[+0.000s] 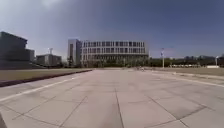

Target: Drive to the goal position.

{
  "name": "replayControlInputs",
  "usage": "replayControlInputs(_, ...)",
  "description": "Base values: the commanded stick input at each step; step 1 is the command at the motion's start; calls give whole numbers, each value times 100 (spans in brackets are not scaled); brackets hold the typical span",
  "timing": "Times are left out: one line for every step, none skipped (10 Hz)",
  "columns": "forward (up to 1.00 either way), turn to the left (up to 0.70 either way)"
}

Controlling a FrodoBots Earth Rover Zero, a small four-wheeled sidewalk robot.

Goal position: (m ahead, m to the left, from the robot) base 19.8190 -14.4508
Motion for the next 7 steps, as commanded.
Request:
replayControlInputs(70,0)
replayControlInputs(70,0)
replayControlInputs(70,0)
replayControlInputs(70,0)
replayControlInputs(70,0)
replayControlInputs(70,0)
replayControlInputs(70,0)
